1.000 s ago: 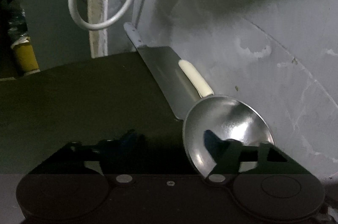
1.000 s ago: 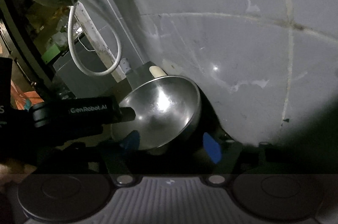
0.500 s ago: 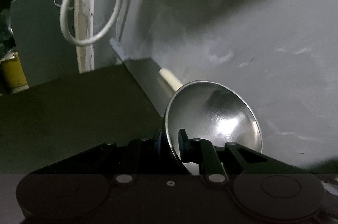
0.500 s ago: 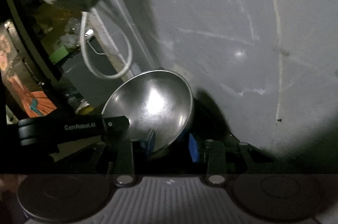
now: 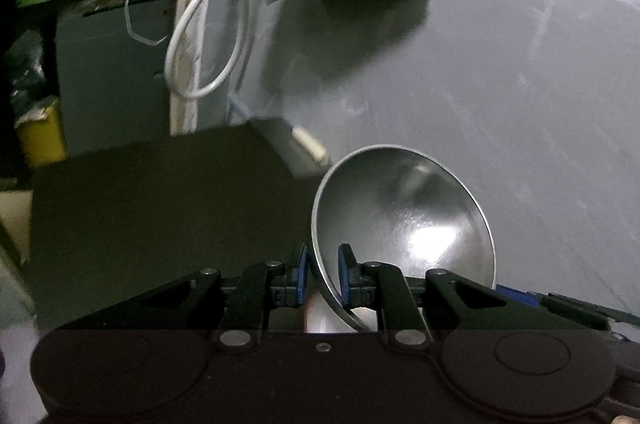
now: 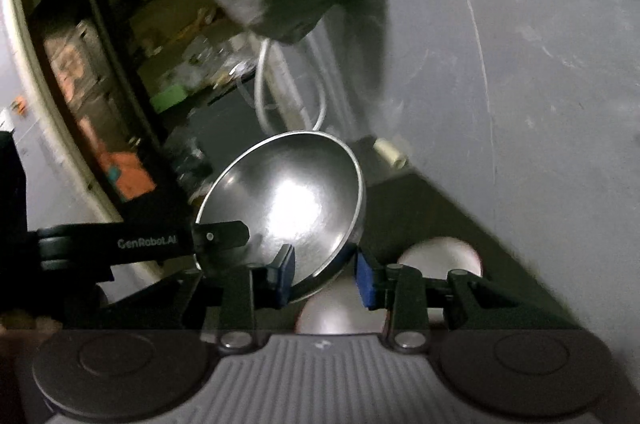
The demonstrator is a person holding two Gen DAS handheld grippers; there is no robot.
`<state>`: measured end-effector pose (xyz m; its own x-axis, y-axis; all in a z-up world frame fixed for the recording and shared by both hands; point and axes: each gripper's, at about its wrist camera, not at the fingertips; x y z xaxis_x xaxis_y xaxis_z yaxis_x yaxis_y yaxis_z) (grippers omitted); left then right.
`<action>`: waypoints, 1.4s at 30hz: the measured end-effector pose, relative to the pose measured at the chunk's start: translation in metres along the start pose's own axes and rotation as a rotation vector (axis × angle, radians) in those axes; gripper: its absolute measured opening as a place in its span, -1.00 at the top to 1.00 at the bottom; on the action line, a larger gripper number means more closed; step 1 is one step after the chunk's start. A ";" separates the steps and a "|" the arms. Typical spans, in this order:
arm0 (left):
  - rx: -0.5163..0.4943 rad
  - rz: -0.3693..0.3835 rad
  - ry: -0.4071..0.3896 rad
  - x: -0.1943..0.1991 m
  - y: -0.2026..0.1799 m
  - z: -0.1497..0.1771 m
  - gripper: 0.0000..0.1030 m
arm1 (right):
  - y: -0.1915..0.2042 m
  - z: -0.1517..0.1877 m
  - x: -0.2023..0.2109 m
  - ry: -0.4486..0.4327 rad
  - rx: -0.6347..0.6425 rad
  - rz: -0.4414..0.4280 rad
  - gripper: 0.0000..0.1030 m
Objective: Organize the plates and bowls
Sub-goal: 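Lift the steel mixing bowl and carry it toward the stacked plates, then lower the steel mixing bowl beside the plate stack and open the left gripper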
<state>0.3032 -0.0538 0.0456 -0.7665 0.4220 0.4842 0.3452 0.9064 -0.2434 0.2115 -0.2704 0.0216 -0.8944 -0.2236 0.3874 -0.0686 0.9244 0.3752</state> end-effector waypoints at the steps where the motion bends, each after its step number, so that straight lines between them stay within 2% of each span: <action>1: 0.004 0.000 0.011 0.012 0.000 0.009 0.67 | 0.004 0.009 0.013 0.017 -0.001 -0.005 0.28; 9: 0.041 0.027 0.144 0.091 0.002 0.082 0.66 | 0.023 0.070 0.092 0.155 -0.021 -0.016 0.28; 13: 0.049 0.032 0.197 0.116 0.005 0.110 0.66 | 0.035 0.090 0.108 0.254 0.003 -0.024 0.28; 17: 0.059 0.003 0.280 0.131 0.007 0.134 0.66 | 0.041 0.108 0.117 0.329 0.006 -0.026 0.28; 20: 0.062 -0.012 0.326 0.134 0.009 0.145 0.62 | 0.040 0.113 0.115 0.369 -0.012 -0.036 0.28; 29: 0.116 -0.056 0.443 0.125 0.023 0.166 0.62 | 0.050 0.117 0.093 0.478 0.099 -0.080 0.28; 38: 0.142 -0.098 0.455 0.122 0.025 0.170 0.60 | 0.051 0.115 0.081 0.522 0.157 -0.132 0.29; 41: 0.146 -0.097 0.454 0.121 0.024 0.169 0.55 | 0.046 0.113 0.077 0.533 0.145 -0.144 0.26; 42: 0.146 -0.096 0.452 0.122 0.024 0.169 0.48 | 0.045 0.113 0.077 0.531 0.141 -0.144 0.23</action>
<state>0.1264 0.0162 -0.0432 -0.4675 0.3319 0.8193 0.1798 0.9432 -0.2795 0.0900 -0.2109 -0.0265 -0.5286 -0.4420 0.7247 -0.2645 0.8970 0.3541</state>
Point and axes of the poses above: each gripper's, at about its wrist camera, not at the fingertips, and x roughly against the way its jaws point, y to its left, z to its underside, and after that the axes turned 8 degrees about -y, right-handed
